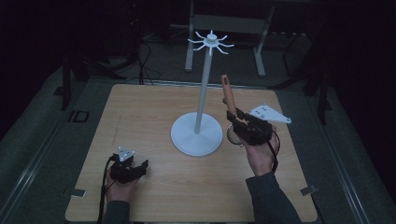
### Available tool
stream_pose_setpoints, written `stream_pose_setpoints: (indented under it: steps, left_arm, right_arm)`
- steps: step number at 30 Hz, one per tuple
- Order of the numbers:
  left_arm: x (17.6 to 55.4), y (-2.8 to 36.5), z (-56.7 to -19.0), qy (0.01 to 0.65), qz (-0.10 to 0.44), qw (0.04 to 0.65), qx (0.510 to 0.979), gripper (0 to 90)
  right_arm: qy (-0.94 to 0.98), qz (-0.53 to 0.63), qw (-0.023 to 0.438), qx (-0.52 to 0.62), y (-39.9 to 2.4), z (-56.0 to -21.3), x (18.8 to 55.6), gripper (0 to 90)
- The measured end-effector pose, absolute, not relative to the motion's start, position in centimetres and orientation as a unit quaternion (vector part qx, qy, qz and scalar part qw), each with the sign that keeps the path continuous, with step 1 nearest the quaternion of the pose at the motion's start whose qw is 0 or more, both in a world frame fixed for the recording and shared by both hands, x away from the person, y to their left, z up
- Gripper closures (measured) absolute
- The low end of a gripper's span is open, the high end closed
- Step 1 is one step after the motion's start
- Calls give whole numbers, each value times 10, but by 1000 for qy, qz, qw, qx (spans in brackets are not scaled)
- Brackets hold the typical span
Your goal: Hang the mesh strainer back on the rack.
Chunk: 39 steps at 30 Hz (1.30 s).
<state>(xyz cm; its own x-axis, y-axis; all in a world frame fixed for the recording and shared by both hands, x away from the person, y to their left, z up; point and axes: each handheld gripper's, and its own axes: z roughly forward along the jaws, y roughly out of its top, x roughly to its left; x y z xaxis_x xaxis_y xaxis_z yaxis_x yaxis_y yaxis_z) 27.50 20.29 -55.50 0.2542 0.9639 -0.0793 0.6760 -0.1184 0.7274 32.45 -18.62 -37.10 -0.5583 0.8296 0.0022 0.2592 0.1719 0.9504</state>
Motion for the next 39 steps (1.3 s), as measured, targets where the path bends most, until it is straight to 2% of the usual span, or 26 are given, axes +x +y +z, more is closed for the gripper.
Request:
stream_pose_setpoints:
  steps: [39]
  left_arm:
    - [275, 203, -554, 572, 215, 342, 714, 363]
  right_arm:
    - [697, 544, 285, 369, -187, -350, 323, 696]
